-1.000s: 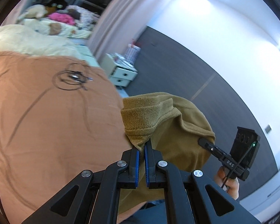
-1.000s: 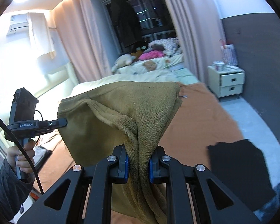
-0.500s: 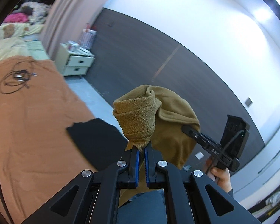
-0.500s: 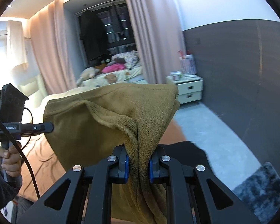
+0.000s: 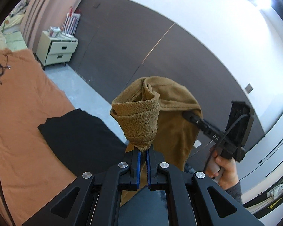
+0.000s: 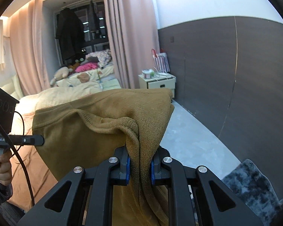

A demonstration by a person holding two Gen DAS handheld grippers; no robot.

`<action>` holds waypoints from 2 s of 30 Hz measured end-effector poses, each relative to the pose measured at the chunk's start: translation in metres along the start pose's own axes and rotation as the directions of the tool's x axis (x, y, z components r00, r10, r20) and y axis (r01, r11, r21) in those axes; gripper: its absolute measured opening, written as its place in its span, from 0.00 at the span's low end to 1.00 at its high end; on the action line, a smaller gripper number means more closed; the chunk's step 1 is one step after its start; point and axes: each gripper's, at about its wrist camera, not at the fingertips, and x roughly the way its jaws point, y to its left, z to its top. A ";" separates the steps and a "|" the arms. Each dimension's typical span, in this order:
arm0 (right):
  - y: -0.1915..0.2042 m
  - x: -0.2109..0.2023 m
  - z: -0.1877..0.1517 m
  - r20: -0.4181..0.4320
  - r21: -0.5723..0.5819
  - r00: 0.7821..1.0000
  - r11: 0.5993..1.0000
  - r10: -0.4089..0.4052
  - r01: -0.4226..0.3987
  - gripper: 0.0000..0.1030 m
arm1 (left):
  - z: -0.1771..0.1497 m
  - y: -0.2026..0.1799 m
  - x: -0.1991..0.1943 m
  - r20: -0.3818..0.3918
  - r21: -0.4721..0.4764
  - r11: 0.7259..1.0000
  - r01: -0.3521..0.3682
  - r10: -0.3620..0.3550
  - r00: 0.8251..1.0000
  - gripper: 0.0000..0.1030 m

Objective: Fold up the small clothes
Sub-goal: 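Lift the folded shirt with both tools and carry it toward the black cloth, then lower the shirt onto the black cloth and open both tools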

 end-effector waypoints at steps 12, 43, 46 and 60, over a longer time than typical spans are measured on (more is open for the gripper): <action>0.054 0.085 -0.024 -0.142 0.061 0.988 0.996 -0.054 0.063 0.11 | 0.023 0.113 0.084 -0.090 -0.081 0.995 -0.060 0.053 0.995 0.04; 0.171 0.140 -0.018 -0.430 0.040 0.885 0.975 -0.179 0.217 0.23 | 0.010 0.228 0.178 -0.197 -0.055 0.935 -0.350 0.333 0.922 0.25; 0.167 0.158 -0.016 -0.488 0.089 0.857 0.967 -0.167 0.239 0.20 | 0.011 0.235 0.195 -0.209 -0.034 0.928 -0.371 0.357 0.911 0.25; 0.151 0.222 -0.012 -0.547 0.121 0.812 0.941 -0.202 0.316 0.16 | 0.008 0.263 0.213 -0.211 -0.071 0.910 -0.408 0.386 0.898 0.24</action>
